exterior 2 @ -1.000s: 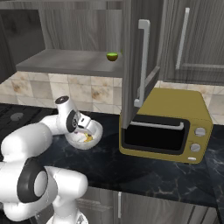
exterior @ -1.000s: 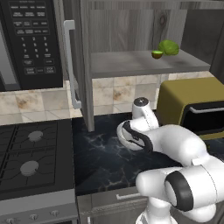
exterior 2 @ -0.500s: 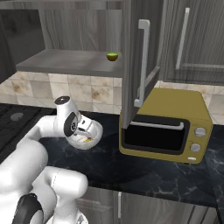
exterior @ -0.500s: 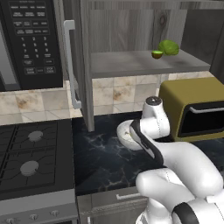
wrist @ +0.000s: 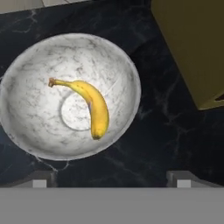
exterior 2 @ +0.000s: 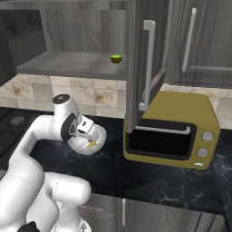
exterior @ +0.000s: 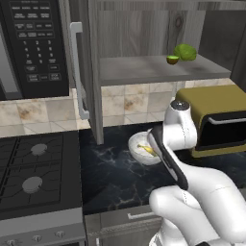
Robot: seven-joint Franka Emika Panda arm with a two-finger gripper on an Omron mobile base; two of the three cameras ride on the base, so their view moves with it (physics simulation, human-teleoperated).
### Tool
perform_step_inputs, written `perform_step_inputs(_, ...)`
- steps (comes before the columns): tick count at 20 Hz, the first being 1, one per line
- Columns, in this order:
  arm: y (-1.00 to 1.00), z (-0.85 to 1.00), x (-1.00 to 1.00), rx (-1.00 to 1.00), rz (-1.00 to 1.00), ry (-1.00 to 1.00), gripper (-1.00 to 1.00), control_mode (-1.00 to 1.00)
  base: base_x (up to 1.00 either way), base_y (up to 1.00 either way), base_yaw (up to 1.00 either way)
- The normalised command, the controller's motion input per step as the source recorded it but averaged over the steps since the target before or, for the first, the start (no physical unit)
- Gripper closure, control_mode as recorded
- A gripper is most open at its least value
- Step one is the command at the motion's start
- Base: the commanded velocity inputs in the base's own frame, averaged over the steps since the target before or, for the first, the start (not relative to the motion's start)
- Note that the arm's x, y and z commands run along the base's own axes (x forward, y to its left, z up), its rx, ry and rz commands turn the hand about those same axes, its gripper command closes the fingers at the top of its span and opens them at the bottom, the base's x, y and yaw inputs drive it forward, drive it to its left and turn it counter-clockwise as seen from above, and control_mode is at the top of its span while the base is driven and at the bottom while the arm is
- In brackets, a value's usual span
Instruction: Open the cabinet. Pick the banana and kiwi from the cabinet and place them into the bowl. Then close the cabinet.
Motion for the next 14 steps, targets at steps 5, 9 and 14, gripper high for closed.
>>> perform_step_inputs(5,0.0,0.52,-0.31,0.02,0.0,0.01,-1.0,-1.0,0.0,0.0,0.0)
perform_step_inputs(9,0.0,0.49,-0.32,0.0,0.0,0.0,-1.0,-1.0,0.0,0.0,0.0)
perform_step_inputs(14,0.0,0.45,-0.36,0.0,0.0,0.0,-1.0,-1.0,0.0,0.0,0.0)
